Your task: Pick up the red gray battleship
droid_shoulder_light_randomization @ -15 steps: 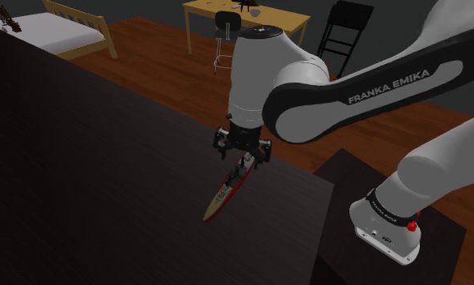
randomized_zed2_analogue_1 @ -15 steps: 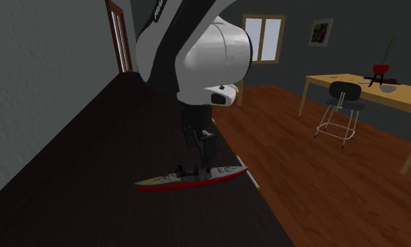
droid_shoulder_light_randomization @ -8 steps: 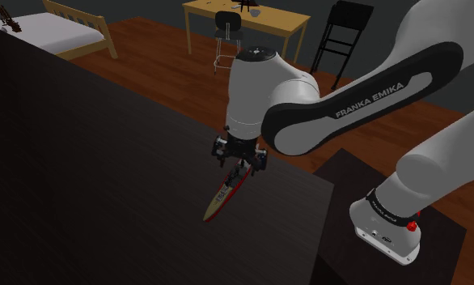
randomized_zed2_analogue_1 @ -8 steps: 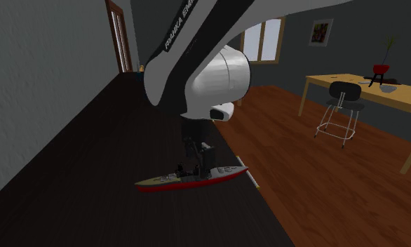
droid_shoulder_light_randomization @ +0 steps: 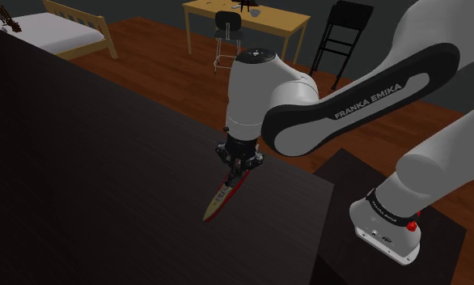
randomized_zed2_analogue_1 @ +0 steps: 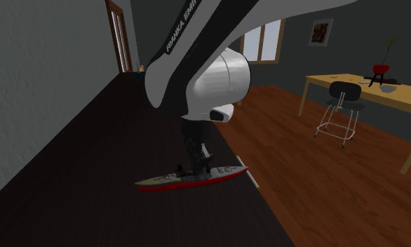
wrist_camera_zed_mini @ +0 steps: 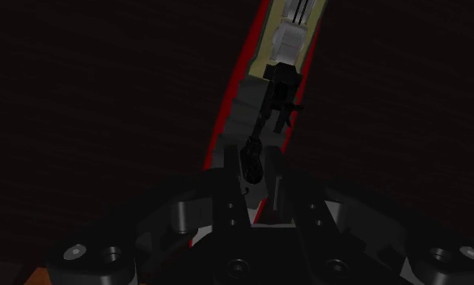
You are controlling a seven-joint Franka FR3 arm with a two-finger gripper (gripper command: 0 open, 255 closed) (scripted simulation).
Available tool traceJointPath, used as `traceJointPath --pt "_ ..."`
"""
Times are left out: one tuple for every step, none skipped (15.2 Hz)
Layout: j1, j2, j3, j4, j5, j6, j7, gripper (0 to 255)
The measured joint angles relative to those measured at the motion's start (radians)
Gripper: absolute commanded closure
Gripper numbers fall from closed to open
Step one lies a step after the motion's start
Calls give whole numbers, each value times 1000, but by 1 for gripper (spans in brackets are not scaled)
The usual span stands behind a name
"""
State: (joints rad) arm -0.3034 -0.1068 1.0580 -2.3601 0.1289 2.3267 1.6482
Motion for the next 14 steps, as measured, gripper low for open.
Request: traceJointPath --pt "0 0 0 0 0 0 0 255" --pt "0 0 0 0 0 0 0 255" --pt "1 -2 0 -1 2 0 -1 255" --pt "3 -11 -5 1 12 -8 -9 255" --pt "8 -25 -11 5 26 -21 -20 255" --pt "10 -33 -15 10 34 -31 -25 255" --pt "16 -50 -23 14 50 -46 -37 255" --pt "19 -61 -28 22 59 -62 -44 255" --pt "24 -74 -36 30 70 -78 -52 255" --pt "28 -85 -42 36 80 -92 -58 255" --pt "32 -97 -50 44 89 -109 -67 255" --pt "35 -106 -57 52 96 -124 -73 255" --pt "39 -117 -64 59 103 -138 -79 255" --pt "42 -126 -70 65 109 -152 -84 255"
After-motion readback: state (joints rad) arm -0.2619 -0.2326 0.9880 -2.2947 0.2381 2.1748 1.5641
